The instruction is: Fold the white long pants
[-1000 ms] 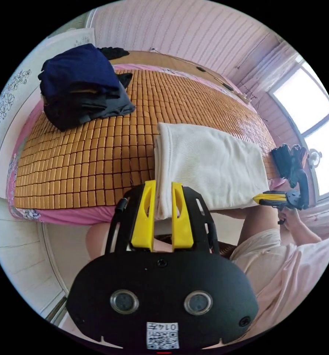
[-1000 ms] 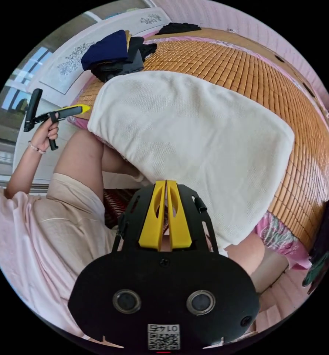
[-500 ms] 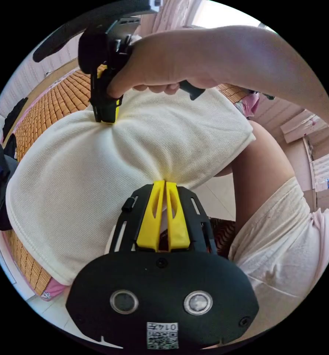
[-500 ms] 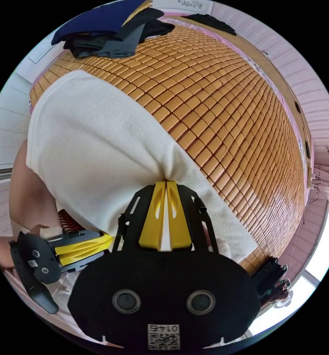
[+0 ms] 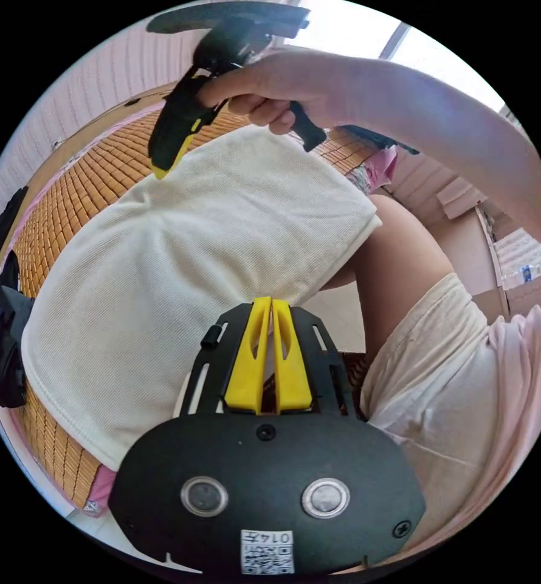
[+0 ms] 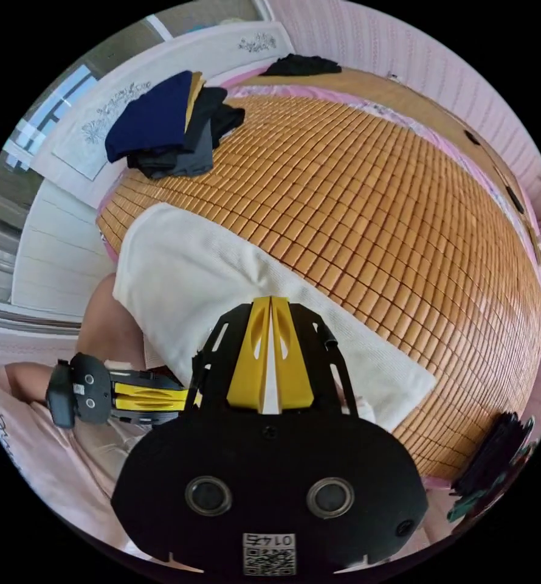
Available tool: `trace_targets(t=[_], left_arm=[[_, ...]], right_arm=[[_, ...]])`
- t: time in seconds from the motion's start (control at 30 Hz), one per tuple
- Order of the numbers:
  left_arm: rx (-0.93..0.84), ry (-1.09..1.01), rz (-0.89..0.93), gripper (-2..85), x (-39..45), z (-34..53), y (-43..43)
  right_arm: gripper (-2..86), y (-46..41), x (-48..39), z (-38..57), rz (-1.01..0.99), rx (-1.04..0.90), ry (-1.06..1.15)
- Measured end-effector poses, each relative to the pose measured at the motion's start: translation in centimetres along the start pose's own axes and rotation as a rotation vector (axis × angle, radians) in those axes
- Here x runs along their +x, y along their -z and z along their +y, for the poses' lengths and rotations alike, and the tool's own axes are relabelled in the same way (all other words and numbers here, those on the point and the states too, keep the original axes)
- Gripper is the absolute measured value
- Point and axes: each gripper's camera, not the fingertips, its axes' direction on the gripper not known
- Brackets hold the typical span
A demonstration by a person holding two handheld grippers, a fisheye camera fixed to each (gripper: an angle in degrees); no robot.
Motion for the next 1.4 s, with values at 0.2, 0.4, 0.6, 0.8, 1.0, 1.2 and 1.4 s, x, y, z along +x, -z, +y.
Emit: trace_targets(t=[0.2, 0.4, 0.6, 0.8, 1.0, 1.2, 1.4], left_arm=[[0.155, -0.001, 0.158, 2.5, -0.2, -2.6, 2.1], [0.17, -0.036, 0.182, 9.0, -4.4, -12.1, 3.0], [0.121, -0.087, 0.184, 13.0, -4.7, -26.3, 0.9], [-0.191, -0.017, 0.176, 8.1, -4.6, -35.2, -7.7], [-0.177, 0.142, 0.345, 4.0, -7.8, -36.6, -8.7], [0.119, -0.02, 0.45, 3.9, -7.2, -38.5, 1.6], [0.38, 0.043, 0.412, 4.2, -14.1, -27.1, 12.2]], right_arm=[[11.7, 3.6, 10.1, 16.5, -0.021, 0.088, -0.388], [18.9, -0.7, 14.3, 27.0, -0.183, -0.015, -0.547], [18.0, -4.0, 17.6, 29.7, -0.334, -0.017, -0.59], [14.5, -5.7, 20.0, 31.7, -0.404, -0.015, -0.565], [9.8, -3.9, 21.8, 35.0, -0.46, 0.157, -0.565], [9.5, 5.2, 22.2, 37.8, -0.275, 0.371, -0.53], [10.1, 8.6, 14.3, 31.3, -0.363, 0.438, -0.064]])
